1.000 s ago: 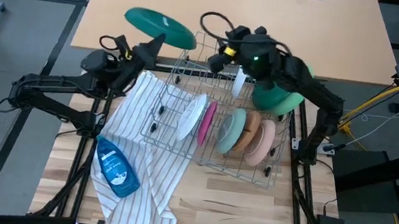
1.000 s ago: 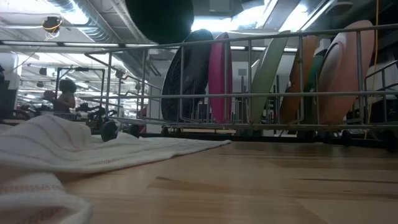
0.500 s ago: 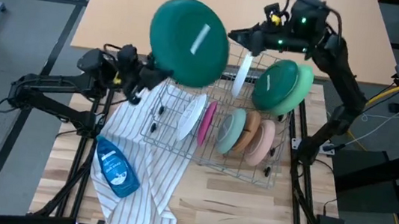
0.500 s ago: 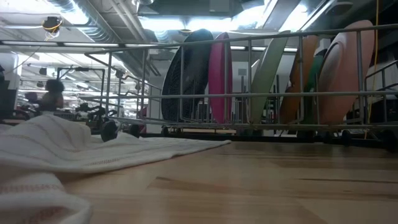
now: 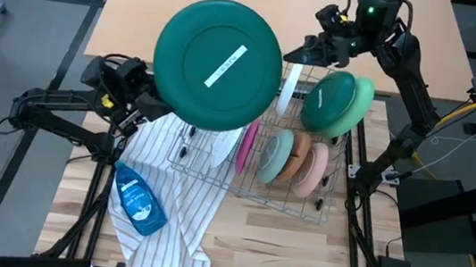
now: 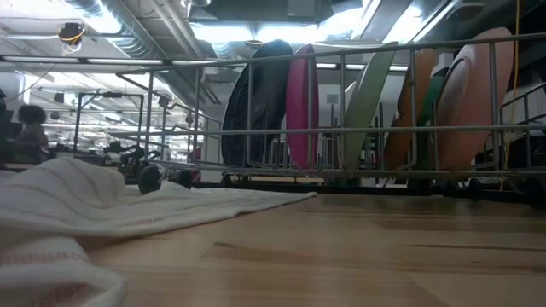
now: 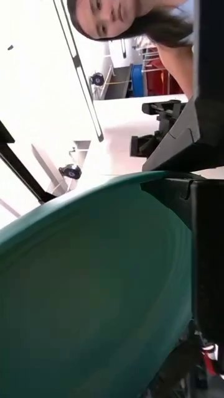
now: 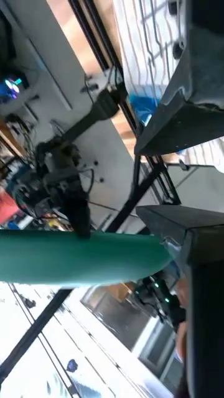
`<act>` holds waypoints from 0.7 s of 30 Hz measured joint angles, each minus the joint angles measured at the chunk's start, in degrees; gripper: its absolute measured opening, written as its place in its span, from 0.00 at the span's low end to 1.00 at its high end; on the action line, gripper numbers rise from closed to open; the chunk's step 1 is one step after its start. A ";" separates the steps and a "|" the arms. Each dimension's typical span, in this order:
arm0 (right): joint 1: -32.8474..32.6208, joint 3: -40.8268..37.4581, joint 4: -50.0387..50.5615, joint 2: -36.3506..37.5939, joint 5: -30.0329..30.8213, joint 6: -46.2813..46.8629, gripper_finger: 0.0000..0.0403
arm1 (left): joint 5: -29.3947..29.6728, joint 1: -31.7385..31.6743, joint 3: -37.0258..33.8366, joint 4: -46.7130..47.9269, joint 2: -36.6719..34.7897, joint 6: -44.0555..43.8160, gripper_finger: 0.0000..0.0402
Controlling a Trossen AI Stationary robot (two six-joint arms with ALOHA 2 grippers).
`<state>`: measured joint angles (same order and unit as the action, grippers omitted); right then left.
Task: Sort dishes
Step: Put the dark green plate in the dish rack
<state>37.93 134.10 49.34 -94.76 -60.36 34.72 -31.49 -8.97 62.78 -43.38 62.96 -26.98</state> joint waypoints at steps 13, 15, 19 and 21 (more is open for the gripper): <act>-6.64 -0.04 -11.59 -0.98 -4.29 -0.24 0.35 | -0.54 0.00 0.00 -0.33 0.04 -0.06 0.00; -7.76 -0.04 -13.51 -0.98 -4.31 -0.26 0.35 | -0.66 0.00 0.00 -0.46 0.04 -0.04 0.00; -9.90 -0.04 -17.16 -1.01 -4.04 -0.28 0.35 | -0.88 0.02 0.00 -0.59 0.04 0.00 0.00; -11.02 -0.04 -18.81 -1.03 -3.28 -0.52 0.35 | -0.95 0.02 0.00 -0.61 0.02 -0.01 0.00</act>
<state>26.91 134.06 30.53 -95.79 -63.64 34.20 -32.45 -8.95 62.78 -43.99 62.98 -26.99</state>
